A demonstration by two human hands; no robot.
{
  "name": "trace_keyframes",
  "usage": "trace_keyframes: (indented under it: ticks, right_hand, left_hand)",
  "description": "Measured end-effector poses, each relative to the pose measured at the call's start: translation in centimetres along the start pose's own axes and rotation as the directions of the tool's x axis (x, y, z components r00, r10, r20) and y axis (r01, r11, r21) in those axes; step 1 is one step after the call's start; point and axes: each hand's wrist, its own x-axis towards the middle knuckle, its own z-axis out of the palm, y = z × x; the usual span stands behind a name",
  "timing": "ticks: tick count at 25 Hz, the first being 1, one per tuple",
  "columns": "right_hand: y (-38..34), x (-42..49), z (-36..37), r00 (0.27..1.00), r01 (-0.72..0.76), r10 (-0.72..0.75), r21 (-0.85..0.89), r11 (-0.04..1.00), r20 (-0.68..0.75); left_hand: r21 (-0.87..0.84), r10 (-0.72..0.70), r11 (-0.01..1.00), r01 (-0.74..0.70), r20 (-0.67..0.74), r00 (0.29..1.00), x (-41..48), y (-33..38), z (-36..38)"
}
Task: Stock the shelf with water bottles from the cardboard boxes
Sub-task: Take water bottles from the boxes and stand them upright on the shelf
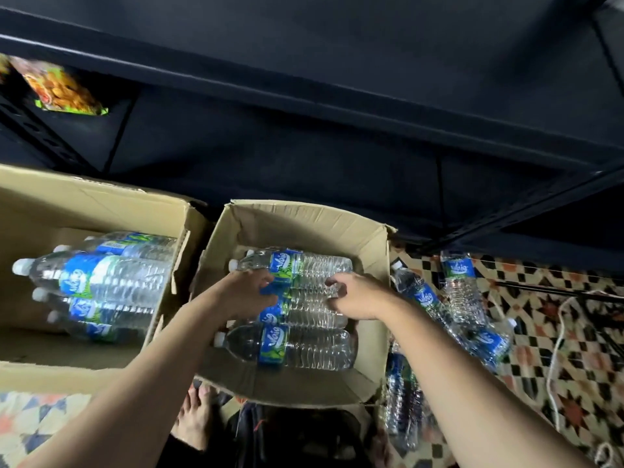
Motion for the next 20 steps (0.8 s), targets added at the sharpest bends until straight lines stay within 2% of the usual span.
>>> trace_keyframes:
  ticks: [5, 8, 12, 15, 17, 20]
  right_hand:
    - [2.0, 4.1, 0.7, 0.996, 0.079, -0.079, -0.028, 0.997, -0.032]
    - [2.1, 7.0, 1.6, 0.986, 0.136, -0.147, -0.133, 0.982, -0.077]
    - [2.2, 9.8, 2.6, 0.975, 0.146, -0.174, -0.192, 0.971, -0.14]
    - [2.1, 10.8, 3.5, 0.963, 0.168, -0.206, -0.208, 0.964, -0.176]
    - [2.0, 11.0, 3.7, 0.971, 0.153, -0.189, -0.224, 0.962, -0.147]
    - [1.6, 11.7, 5.1, 0.979, 0.125, -0.155, -0.218, 0.968, -0.129]
  left_hand:
    - [0.1, 0.019, 0.995, -0.014, -0.051, 0.999, 5.5, -1.8, 2.9]
    - [0.154, 0.013, 0.988, 0.001, -0.089, 0.996, 9.1, -3.6, 4.8]
    - [0.228, 0.041, 0.974, -0.002, -0.169, 0.985, 11.6, -5.0, 6.7]
    - [0.237, 0.03, 0.971, 0.019, -0.2, 0.979, 12.2, -5.9, 7.8]
    - [0.211, -0.005, 0.977, 0.044, -0.184, 0.983, 11.9, -5.8, 8.2]
    - [0.071, -0.13, 0.987, 0.145, -0.182, 0.975, 11.2, -4.9, 8.9]
